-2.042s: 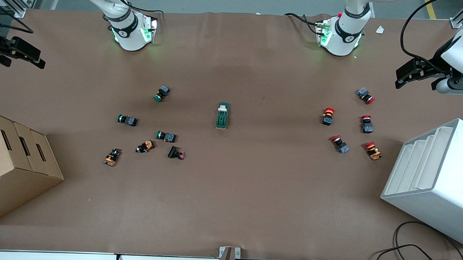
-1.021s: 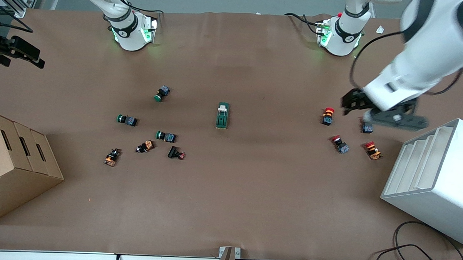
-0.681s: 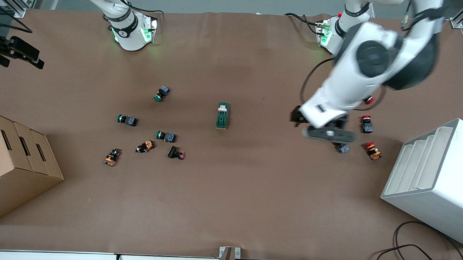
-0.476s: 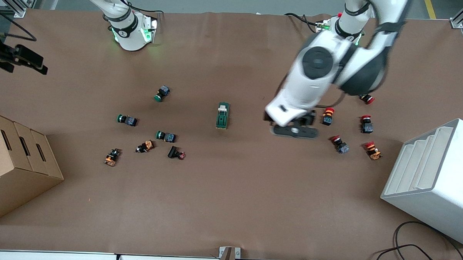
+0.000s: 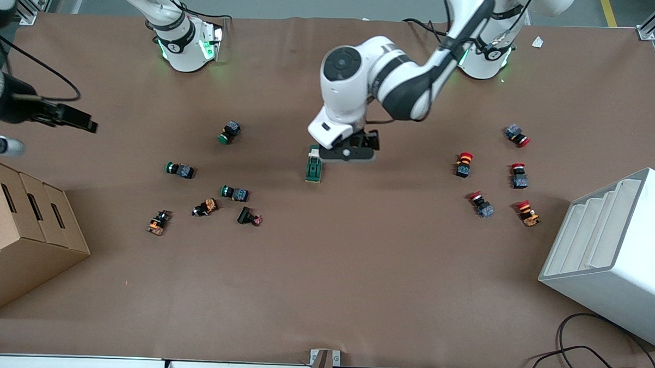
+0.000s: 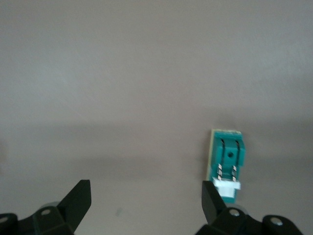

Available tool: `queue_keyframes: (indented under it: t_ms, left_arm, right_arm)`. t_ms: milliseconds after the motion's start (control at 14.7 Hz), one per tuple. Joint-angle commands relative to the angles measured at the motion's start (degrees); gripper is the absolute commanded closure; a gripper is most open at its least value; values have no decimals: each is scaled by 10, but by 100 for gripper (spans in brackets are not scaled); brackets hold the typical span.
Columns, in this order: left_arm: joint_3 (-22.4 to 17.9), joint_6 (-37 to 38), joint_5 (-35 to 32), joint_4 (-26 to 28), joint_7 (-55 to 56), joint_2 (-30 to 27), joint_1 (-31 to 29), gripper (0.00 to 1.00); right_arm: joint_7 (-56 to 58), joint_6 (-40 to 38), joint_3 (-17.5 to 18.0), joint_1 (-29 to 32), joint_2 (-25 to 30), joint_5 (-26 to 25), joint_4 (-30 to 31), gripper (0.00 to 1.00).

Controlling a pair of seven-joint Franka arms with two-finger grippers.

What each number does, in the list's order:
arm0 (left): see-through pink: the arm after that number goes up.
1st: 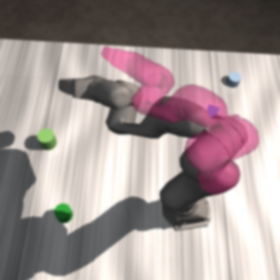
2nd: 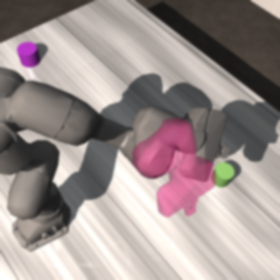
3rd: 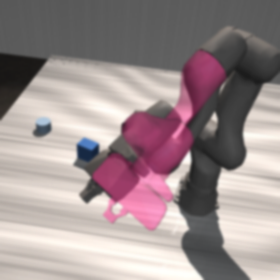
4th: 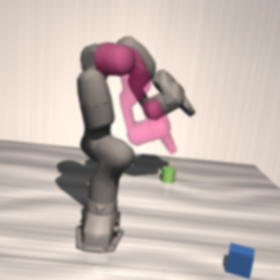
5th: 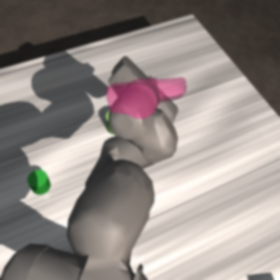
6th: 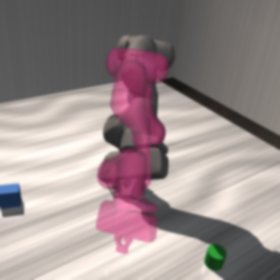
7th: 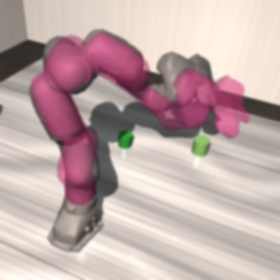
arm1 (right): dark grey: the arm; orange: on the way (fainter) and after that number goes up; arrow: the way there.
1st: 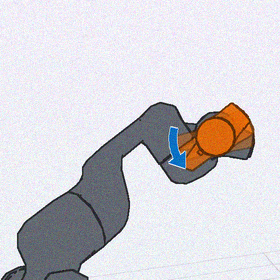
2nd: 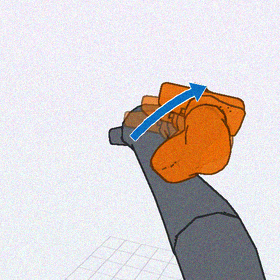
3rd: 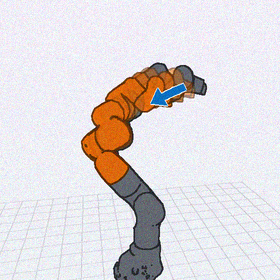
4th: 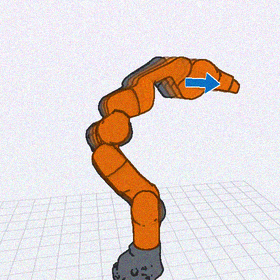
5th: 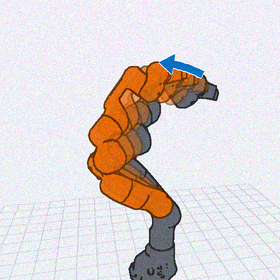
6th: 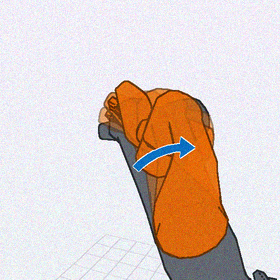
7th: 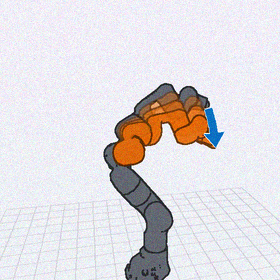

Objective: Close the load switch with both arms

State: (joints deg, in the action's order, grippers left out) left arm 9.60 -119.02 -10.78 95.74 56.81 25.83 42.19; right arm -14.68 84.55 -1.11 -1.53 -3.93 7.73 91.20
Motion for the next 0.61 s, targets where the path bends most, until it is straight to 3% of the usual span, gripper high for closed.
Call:
queue_keyframes:
  t_ms: [0, 204, 340, 545]
  left_arm:
    - [-5, -28, -29, 24, 98, 5, 47, 0]
    - [0, -31, -81, 25, 174, 25, 74, 0]
    - [-1, -39, -114, 31, 227, 32, 108, 0]
    - [3, -103, -210, 86, 353, 35, 133, 0]
  right_arm:
    - [-123, 70, 2, -57, 11, 10, 70, 0]
    - [-261, 175, 2, -131, 12, 21, 146, 0]
    - [-314, 262, 2, -172, 11, 63, 198, 0]
    - [-360, 384, 2, -212, -11, 102, 255, 0]
